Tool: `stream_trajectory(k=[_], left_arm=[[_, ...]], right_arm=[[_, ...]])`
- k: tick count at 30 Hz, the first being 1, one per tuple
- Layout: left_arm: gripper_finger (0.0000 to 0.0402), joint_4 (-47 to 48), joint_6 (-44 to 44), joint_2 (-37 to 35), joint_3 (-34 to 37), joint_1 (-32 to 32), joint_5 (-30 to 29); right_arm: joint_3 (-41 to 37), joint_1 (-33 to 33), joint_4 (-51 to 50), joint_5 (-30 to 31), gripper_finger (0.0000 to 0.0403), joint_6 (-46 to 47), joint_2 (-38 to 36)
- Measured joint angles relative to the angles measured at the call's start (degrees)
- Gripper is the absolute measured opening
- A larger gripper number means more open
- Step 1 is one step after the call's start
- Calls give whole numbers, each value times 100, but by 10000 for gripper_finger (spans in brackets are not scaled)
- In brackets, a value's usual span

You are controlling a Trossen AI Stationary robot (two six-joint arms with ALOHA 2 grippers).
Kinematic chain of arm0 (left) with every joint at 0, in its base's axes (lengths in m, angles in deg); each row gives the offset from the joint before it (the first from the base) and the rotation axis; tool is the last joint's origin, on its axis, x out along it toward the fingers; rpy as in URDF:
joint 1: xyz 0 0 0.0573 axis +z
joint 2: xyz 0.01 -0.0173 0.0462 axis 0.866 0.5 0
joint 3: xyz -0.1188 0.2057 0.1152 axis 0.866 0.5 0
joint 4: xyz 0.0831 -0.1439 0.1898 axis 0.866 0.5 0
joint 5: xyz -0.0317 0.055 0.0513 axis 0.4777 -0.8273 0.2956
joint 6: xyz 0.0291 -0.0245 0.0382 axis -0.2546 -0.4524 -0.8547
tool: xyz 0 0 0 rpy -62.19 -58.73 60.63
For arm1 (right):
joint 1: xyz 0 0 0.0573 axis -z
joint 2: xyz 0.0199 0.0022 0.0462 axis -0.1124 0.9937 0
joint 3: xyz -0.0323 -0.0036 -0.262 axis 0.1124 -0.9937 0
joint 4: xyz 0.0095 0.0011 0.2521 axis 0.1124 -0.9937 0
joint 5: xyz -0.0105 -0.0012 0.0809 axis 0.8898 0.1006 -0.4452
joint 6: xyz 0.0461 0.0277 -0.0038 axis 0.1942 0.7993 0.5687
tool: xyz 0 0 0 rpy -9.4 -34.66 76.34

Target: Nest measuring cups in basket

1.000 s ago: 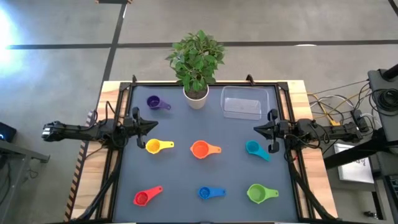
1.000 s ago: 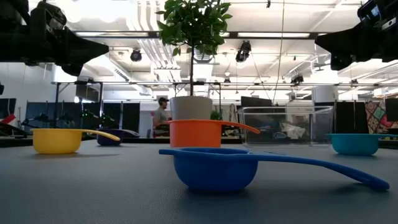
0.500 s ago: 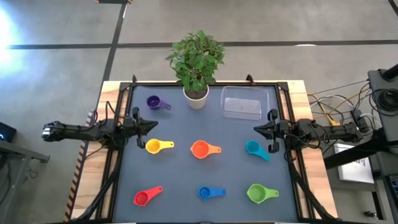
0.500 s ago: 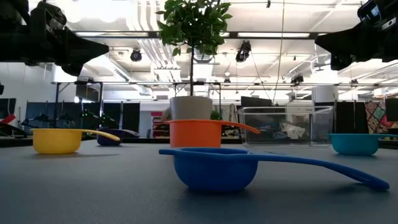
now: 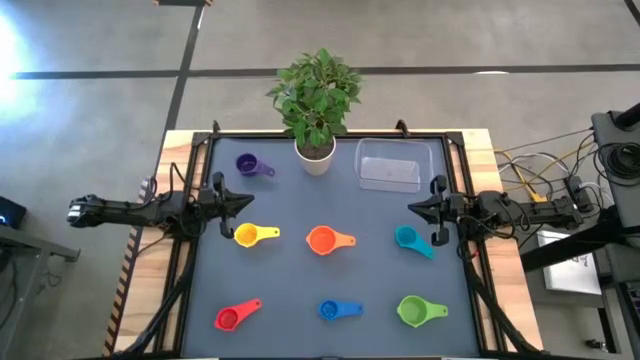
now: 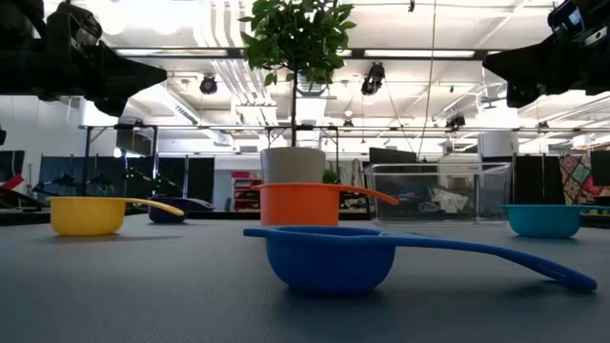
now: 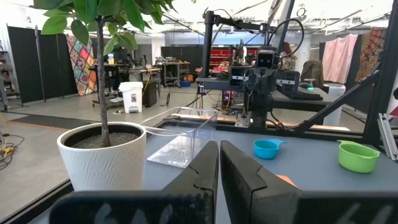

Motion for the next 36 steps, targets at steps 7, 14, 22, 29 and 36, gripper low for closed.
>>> stream_trajectory(k=[7, 14, 22, 29, 36], left_arm=[[0, -2, 0, -1, -2, 2, 1], [0, -2, 0, -2, 0, 0, 1], [0, 0, 0, -2, 0, 1, 1], [0, 0, 0, -2, 0, 0, 2], [0, 2, 0, -2, 0, 0, 0]], right_arm=[[0, -1, -2, 0, 9, 4, 1], [0, 0, 268, 6, 9, -754, 0], [7, 0, 302, 1, 9, -1150, 0], [7, 0, 816, 0, 9, 167, 2], [803, -2, 158, -9, 9, 367, 638]])
